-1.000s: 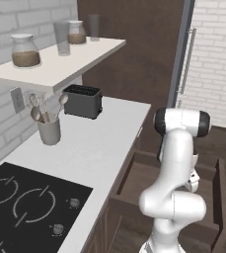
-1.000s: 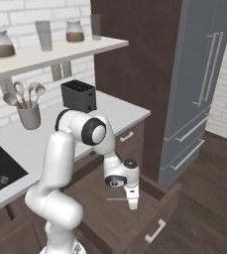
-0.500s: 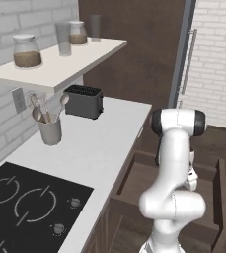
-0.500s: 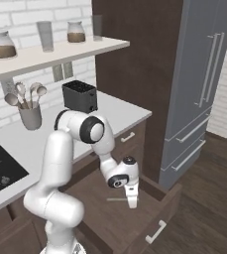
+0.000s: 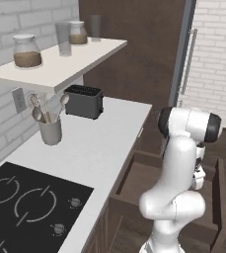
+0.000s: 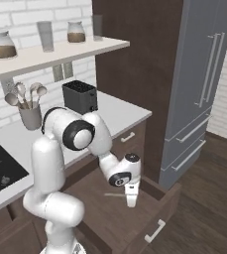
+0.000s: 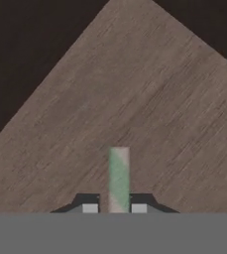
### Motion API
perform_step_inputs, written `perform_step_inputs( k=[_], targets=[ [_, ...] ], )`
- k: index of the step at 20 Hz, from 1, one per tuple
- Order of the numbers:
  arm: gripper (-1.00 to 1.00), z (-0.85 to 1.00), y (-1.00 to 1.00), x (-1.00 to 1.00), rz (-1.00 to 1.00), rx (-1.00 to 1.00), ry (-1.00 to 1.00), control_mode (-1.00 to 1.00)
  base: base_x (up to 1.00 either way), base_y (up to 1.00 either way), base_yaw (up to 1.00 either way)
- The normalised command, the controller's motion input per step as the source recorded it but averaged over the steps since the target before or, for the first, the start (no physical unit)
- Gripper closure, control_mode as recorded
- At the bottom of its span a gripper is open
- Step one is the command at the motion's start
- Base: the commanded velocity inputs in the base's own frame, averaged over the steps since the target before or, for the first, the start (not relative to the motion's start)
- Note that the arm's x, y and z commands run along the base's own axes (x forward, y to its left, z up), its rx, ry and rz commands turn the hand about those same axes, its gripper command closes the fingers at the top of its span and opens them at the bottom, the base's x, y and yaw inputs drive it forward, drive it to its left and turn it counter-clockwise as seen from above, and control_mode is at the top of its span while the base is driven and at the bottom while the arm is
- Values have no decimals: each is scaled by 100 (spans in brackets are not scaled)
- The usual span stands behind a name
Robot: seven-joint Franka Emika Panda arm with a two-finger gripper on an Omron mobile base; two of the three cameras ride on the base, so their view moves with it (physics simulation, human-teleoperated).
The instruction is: Take a straw from the drawer in front and place it inside the glass cup on the dining counter.
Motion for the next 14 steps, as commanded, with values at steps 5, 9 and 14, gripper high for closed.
perform_step_inputs(
  k=[5, 9, 14],
  targets=[
    [100, 100, 5, -85, -3, 0, -24, -100, 0, 0, 0],
    [100, 100, 13, -19, -3, 0, -8, -100, 0, 0, 0],
    [100, 100, 8, 24, -3, 0, 0, -100, 0, 0, 0]
  ],
)
